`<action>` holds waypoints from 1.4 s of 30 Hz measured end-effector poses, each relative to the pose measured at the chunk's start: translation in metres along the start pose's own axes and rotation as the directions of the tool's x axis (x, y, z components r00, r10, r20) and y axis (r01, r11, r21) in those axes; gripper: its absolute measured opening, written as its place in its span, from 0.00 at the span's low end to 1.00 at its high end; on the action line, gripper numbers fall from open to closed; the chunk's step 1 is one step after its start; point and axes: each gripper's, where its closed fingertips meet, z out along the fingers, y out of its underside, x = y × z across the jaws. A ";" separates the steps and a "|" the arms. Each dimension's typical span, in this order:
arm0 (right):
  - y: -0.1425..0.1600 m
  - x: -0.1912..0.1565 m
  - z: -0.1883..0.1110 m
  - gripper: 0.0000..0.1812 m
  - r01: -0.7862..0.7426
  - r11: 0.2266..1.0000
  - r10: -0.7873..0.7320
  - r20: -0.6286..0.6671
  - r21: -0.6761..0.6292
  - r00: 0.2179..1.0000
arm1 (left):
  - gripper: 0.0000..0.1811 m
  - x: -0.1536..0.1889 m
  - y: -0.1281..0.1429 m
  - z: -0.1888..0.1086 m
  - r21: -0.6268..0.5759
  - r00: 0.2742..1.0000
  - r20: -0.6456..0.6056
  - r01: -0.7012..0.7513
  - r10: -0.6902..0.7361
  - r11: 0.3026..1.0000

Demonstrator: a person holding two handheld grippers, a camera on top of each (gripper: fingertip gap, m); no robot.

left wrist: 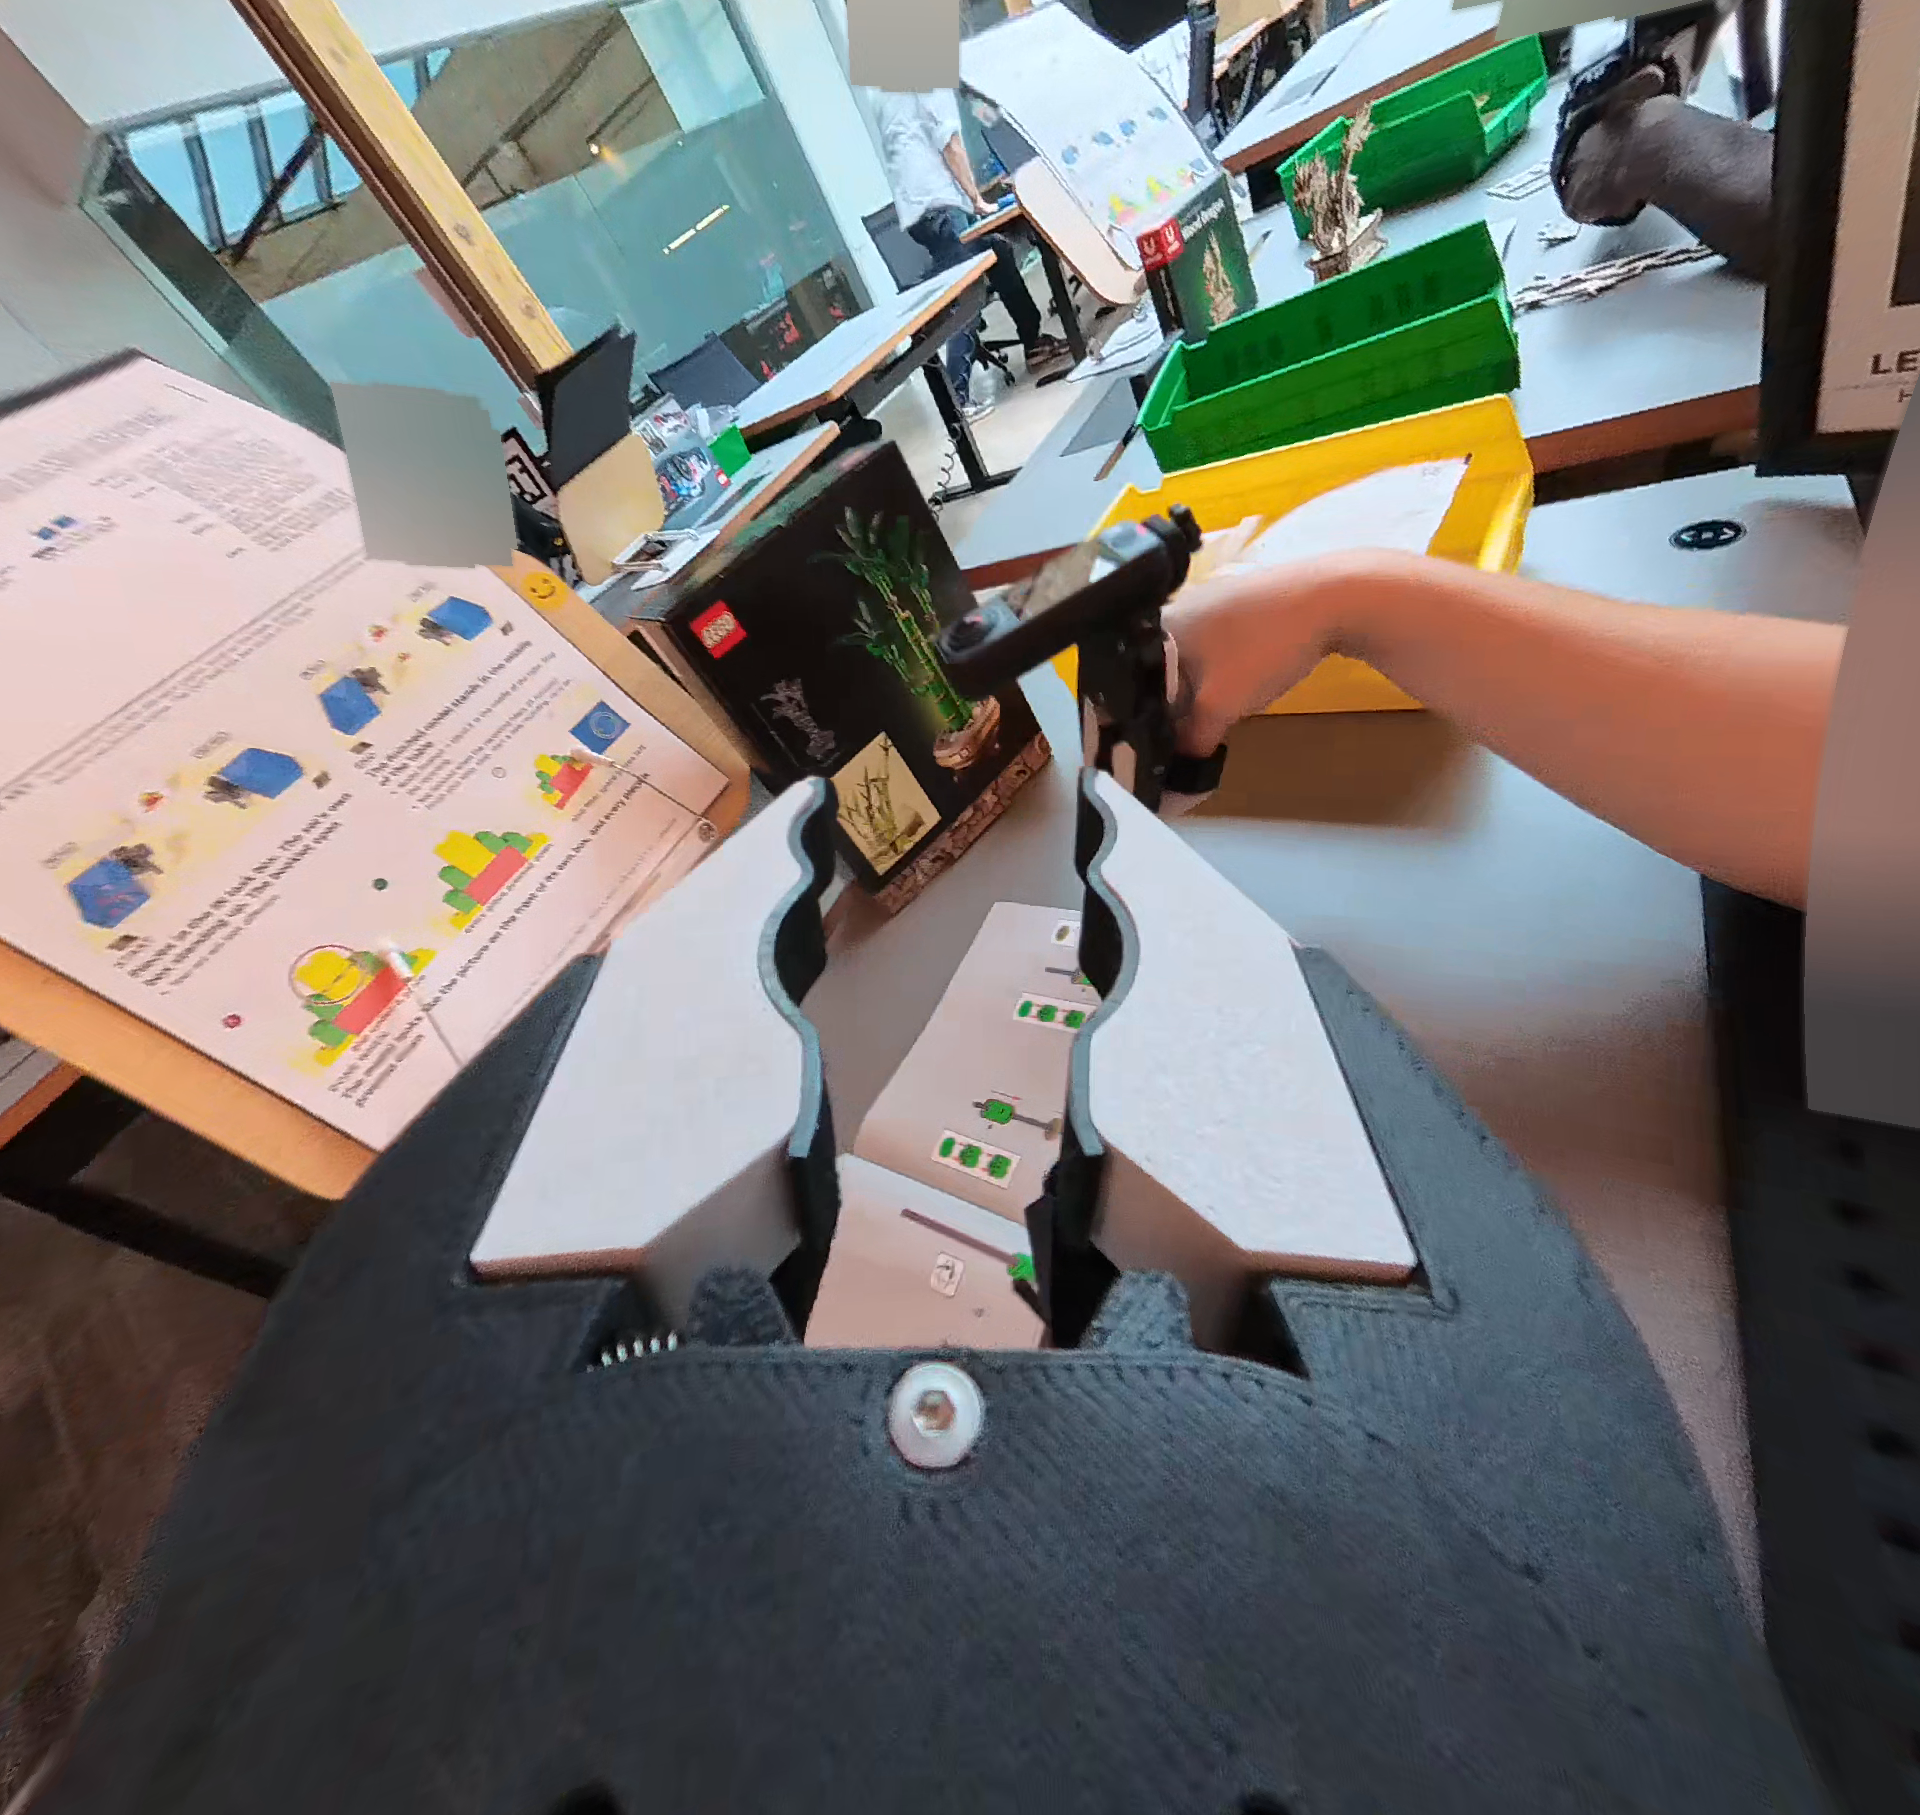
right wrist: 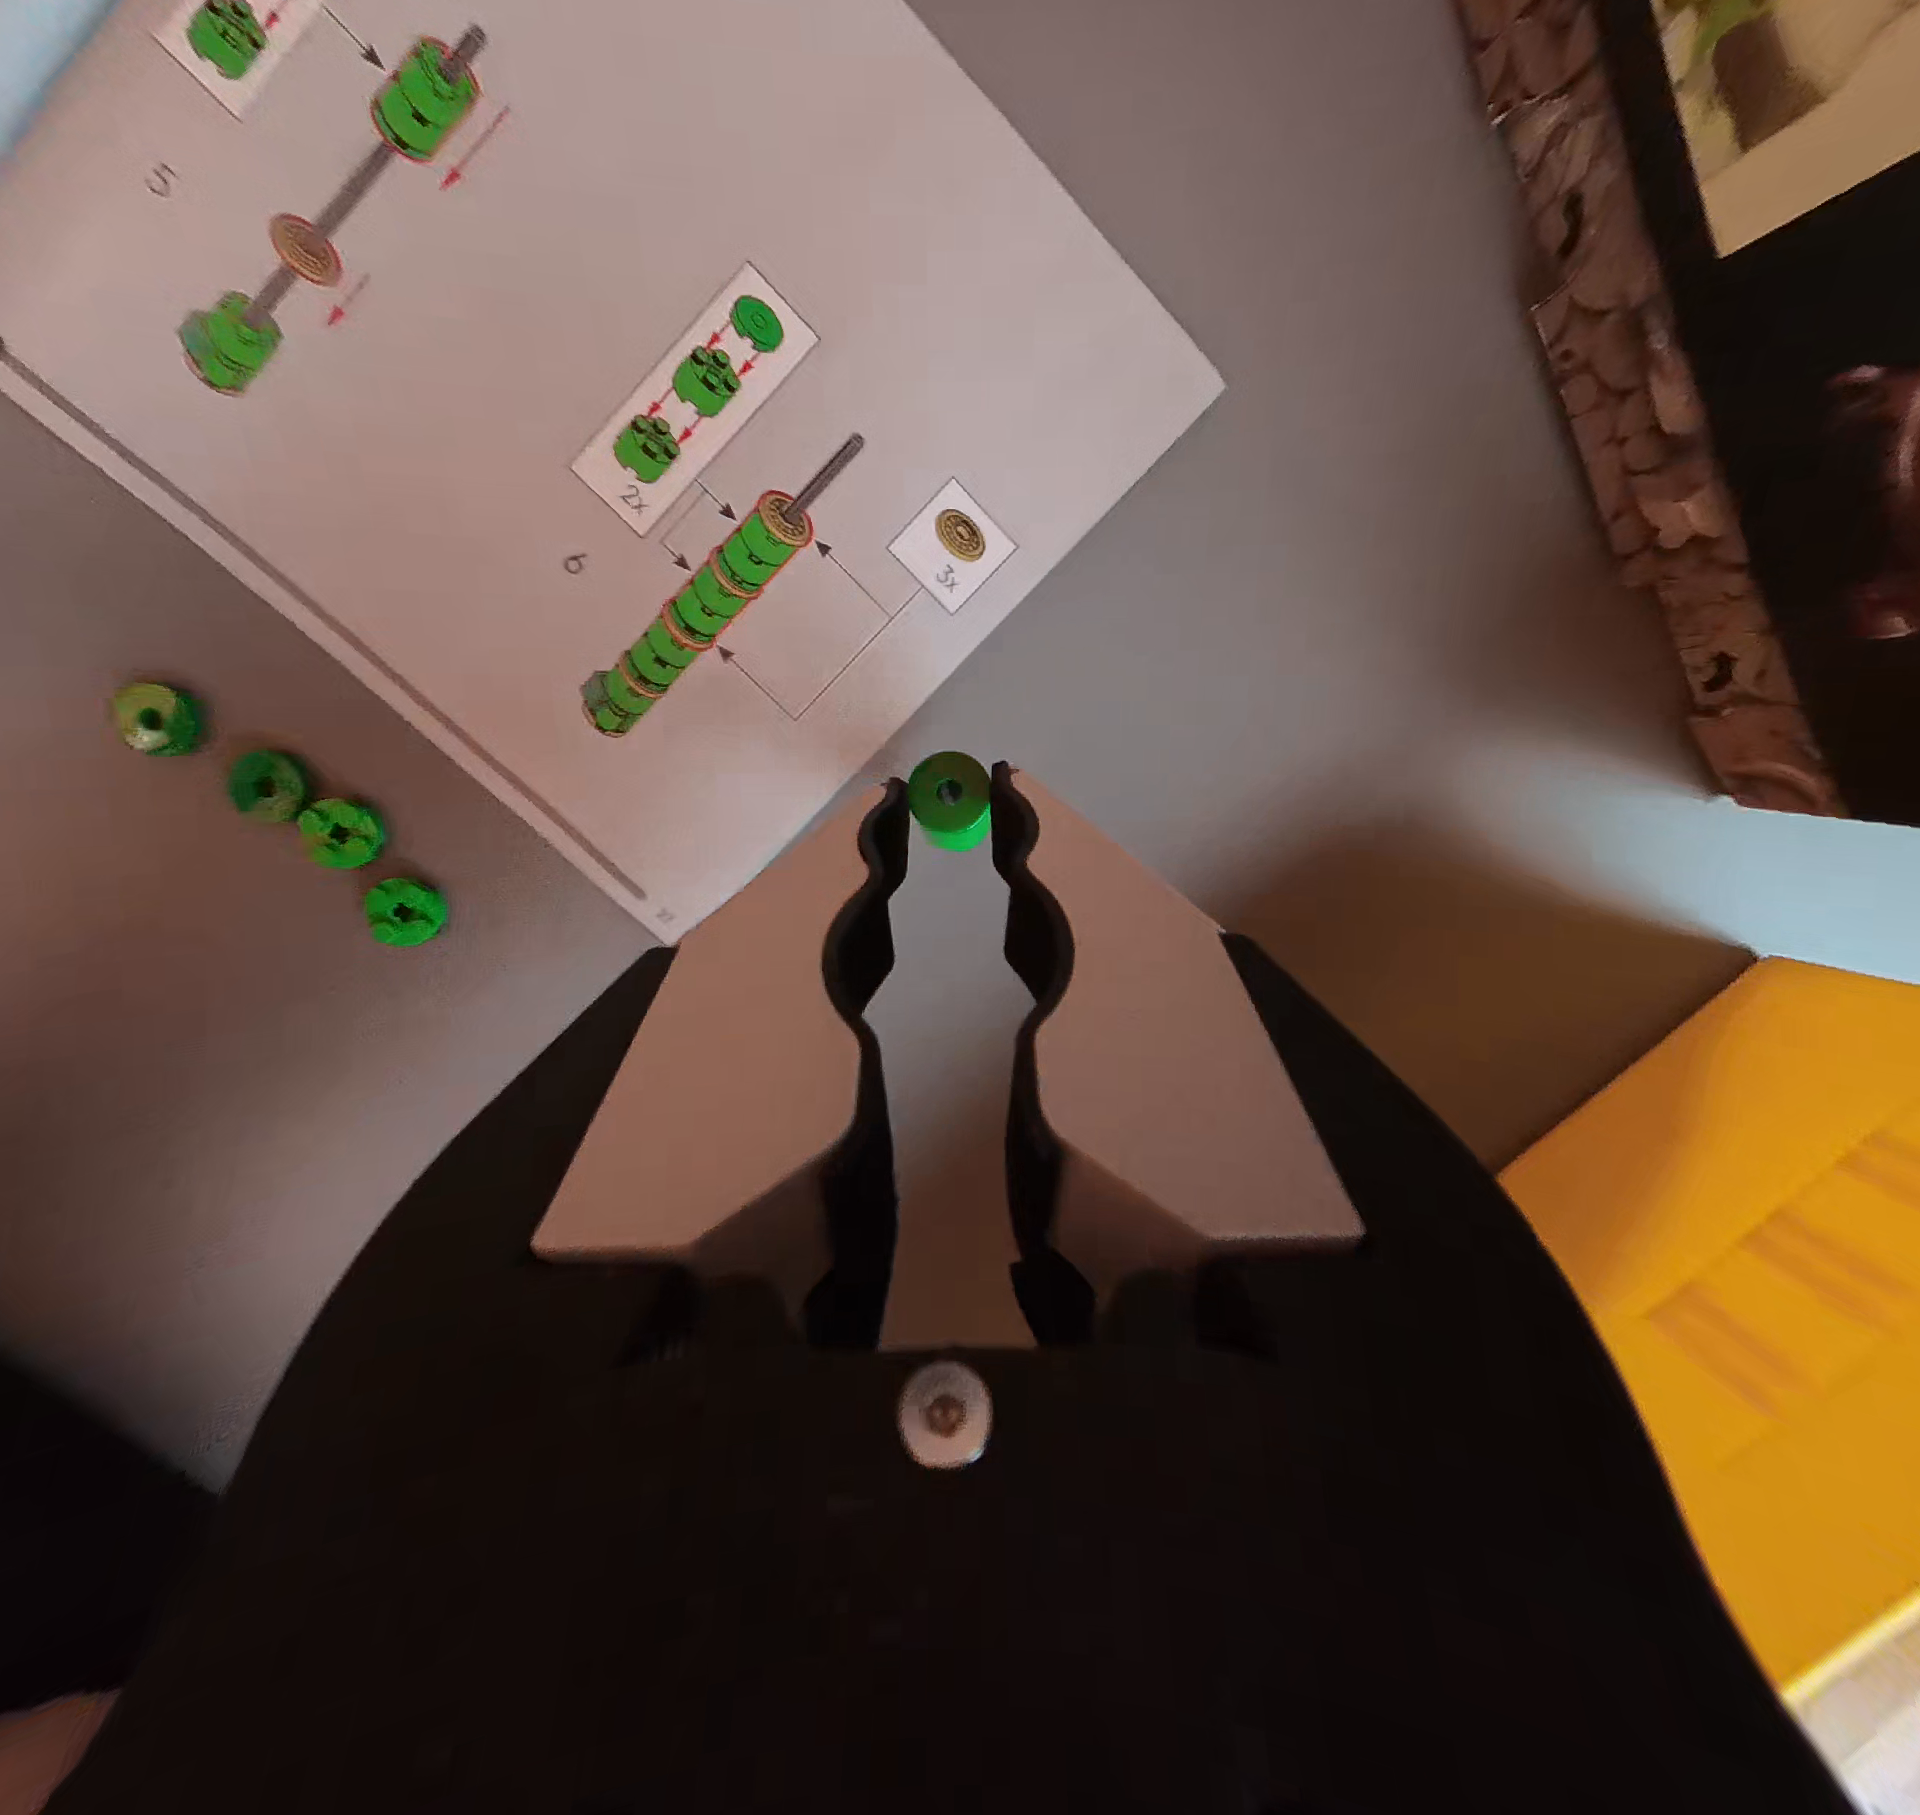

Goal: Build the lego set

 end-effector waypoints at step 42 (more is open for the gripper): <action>-0.112 -0.156 -0.100 0.20 0.463 0.609 -0.622 0.025 0.644 0.783 | 0.22 -0.062 -0.033 -0.099 0.205 0.978 0.165 0.093 -0.128 0.974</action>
